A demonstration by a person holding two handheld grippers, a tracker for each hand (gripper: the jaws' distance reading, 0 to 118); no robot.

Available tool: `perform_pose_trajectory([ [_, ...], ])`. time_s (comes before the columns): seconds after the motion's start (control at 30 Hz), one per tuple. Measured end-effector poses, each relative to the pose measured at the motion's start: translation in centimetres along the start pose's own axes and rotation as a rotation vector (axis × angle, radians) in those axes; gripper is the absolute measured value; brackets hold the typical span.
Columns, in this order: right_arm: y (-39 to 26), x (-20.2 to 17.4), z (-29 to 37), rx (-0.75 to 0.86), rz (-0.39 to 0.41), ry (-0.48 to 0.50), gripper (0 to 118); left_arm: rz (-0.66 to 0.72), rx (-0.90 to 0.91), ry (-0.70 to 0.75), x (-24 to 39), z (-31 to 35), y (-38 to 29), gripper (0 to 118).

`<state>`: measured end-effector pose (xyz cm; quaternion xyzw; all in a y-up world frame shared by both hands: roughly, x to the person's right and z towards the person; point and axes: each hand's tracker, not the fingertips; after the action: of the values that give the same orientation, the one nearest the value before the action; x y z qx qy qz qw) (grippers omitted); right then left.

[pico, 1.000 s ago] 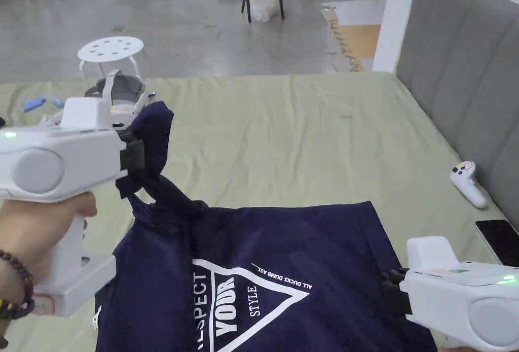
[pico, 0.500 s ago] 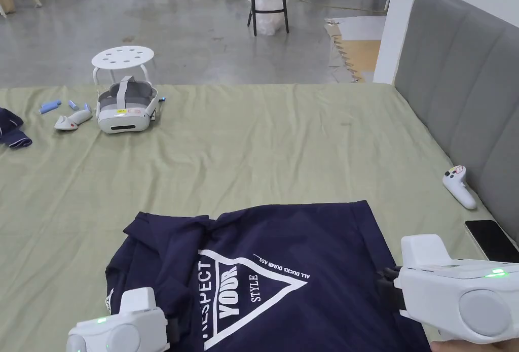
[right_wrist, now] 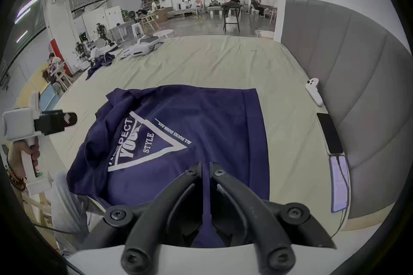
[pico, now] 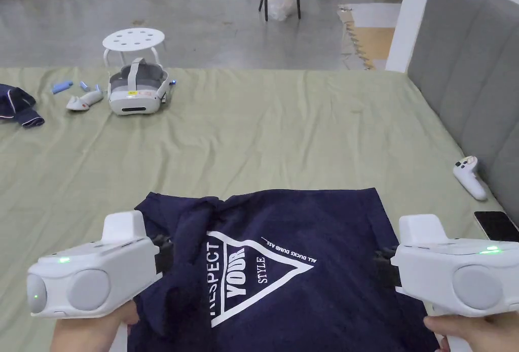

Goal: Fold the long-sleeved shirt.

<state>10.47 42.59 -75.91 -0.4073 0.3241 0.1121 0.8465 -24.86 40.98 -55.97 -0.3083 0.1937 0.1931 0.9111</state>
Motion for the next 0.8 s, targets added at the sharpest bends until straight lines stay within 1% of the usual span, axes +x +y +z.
perform_pose_trajectory([
  [0.03, 0.1, 0.0, -0.1, -0.002, -0.005, 0.004, 5, 0.002, 0.017, -0.013, 0.6, 0.7, 0.9, 3],
  [0.1, 0.1, -0.1, -0.4, -0.004, -0.007, 0.006, 5, -0.018, -0.012, 0.002, 0.6, 0.0, 2.2, 3],
  [0.2, 0.2, 0.1, -0.9, -0.018, -0.008, 0.018, 5, -0.010, -0.011, 0.012, -0.5, -2.7, 5.5, 3],
  [0.27, 0.2, -0.2, -1.0, -0.029, -0.001, 0.013, 5, 0.012, -0.020, 0.021, -1.7, -5.6, 8.1, 4],
  [0.3, 0.3, -0.3, -1.2, -0.034, 0.012, 0.008, 5, 0.019, -0.046, 0.038, -2.5, -7.5, 9.4, 20],
  [0.33, 0.3, -0.3, -1.4, -0.040, 0.022, 0.007, 5, 0.015, -0.059, 0.068, -3.0, -9.2, 10.3, 53],
  [0.37, 0.4, -0.4, -1.9, -0.050, 0.028, 0.010, 5, 0.010, -0.088, 0.095, -3.8, -11.3, 11.2, 90],
  [0.4, 0.4, -0.4, -2.3, -0.058, 0.027, 0.010, 9, -0.012, -0.123, 0.141, -4.3, -13.1, 11.8, 110],
  [0.43, 0.4, -0.4, -2.8, -0.067, 0.023, 0.009, 13, -0.040, -0.101, 0.156, -4.5, -14.1, 12.8, 104],
  [0.47, 0.4, -0.4, -3.2, -0.079, 0.022, 0.009, 12, -0.042, -0.127, 0.180, -4.9, -15.8, 13.5, 96],
  [0.5, 0.4, -0.4, -3.6, -0.089, 0.022, 0.013, 12, -0.057, -0.167, 0.201, -5.1, -17.2, 13.8, 95],
  [0.53, 0.4, -0.4, -4.0, -0.098, 0.018, 0.016, 12, -0.071, -0.216, 0.225, -5.5, -18.9, 14.0, 96],
  [0.6, 0.4, -0.3, -5.0, -0.119, 0.012, 0.013, 12, -0.032, -0.287, 0.242, -7.2, -20.6, 12.6, 95],
  [0.67, 0.4, -0.3, -6.1, -0.147, 0.044, 0.005, 12, 0.023, -0.338, 0.174, -7.9, -22.0, 11.6, 92],
  [0.7, 0.5, -0.3, -6.4, -0.154, 0.057, 0.002, 12, 0.031, -0.371, 0.155, -8.5, -23.1, 11.0, 87],
  [0.73, 0.7, -0.2, -6.8, -0.158, 0.062, -0.001, 12, 0.024, -0.380, 0.166, -8.6, -23.7, 10.2, 81],
  [0.77, 0.9, -0.1, -7.0, -0.160, 0.066, -0.001, 12, 0.020, -0.384, 0.177, -8.6, -23.9, 9.5, 77],
  [0.8, 1.3, 0.2, -7.3, -0.162, 0.067, 0.002, 13, -0.003, -0.359, 0.198, -8.0, -23.5, 8.7, 71],
])
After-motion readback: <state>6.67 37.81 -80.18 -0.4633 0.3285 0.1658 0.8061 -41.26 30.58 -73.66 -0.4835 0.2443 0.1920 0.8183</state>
